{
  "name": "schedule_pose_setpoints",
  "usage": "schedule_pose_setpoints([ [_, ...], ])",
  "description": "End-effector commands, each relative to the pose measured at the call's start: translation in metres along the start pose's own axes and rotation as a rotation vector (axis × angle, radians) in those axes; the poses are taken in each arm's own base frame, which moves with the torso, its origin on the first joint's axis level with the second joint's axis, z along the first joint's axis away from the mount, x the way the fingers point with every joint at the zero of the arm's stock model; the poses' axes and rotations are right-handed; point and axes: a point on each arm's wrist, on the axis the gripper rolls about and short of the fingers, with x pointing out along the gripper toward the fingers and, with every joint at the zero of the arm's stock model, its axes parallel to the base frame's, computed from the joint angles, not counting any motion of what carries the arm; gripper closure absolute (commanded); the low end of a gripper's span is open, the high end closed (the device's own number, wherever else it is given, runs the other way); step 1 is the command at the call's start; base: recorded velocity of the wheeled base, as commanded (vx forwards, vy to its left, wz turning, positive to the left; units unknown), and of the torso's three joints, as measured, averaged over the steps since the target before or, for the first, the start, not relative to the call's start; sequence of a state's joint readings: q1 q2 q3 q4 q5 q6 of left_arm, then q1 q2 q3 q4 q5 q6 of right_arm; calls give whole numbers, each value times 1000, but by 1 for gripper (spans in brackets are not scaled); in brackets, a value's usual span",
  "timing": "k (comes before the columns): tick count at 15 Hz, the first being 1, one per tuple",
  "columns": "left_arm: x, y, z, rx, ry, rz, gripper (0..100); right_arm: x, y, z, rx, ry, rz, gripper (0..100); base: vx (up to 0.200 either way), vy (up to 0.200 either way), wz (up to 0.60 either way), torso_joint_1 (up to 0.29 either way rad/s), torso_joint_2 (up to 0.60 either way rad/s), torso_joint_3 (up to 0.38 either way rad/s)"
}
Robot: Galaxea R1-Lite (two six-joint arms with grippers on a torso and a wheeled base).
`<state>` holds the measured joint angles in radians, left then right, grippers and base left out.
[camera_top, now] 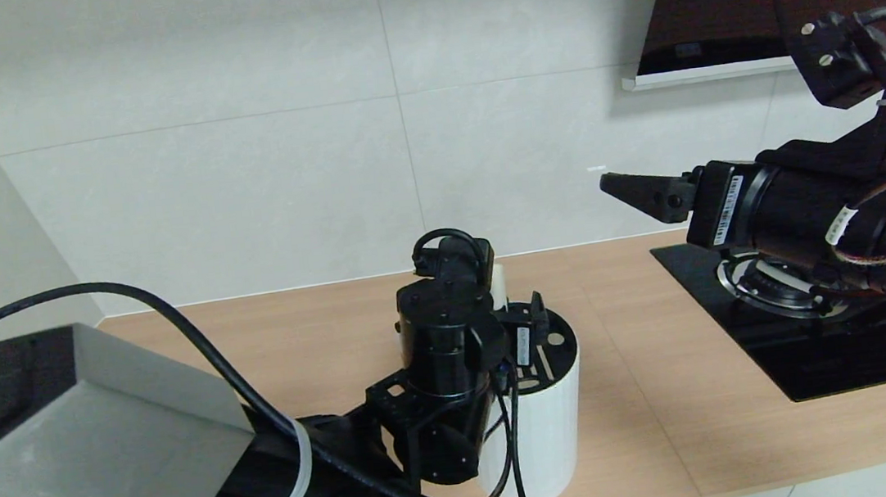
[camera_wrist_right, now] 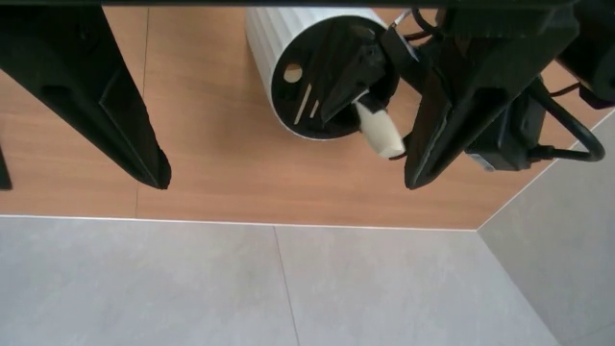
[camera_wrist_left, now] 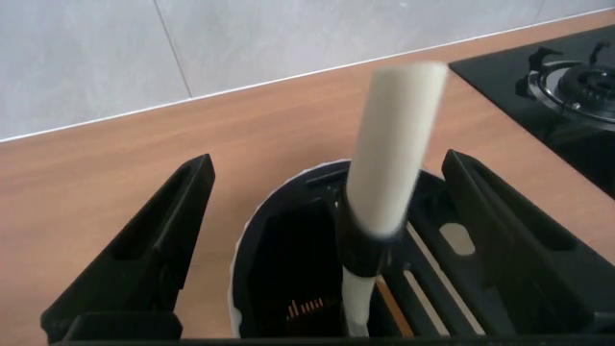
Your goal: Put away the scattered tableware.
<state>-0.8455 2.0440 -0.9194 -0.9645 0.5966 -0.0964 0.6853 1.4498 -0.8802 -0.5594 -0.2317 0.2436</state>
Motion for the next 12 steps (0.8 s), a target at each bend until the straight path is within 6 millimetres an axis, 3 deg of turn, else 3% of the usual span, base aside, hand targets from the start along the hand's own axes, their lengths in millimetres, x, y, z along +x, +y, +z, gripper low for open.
schedule_pose_setpoints([
  [1,-1,0,1,-2,-3,0,0,0,0,0,0,1,0,0,0,0,0,0,0,0],
  [3,-2,0,3,-8,-9,-2,0,1,0,-1,0,2,0,0,0,0,0,0,0,0],
  [5,-8,4,20,-44,-62,-6,0,0,0,0,0,1,0,0,0,0,0,0,0,0],
  [10,-74,43,106,-182,-297,-108,0,-5,-6,8,5,-31,-20,0,0,0,0,0,0,0],
  [12,-101,71,121,-158,-342,-136,0,-15,-11,19,-6,-77,-36,0,0,0,0,0,0,0],
])
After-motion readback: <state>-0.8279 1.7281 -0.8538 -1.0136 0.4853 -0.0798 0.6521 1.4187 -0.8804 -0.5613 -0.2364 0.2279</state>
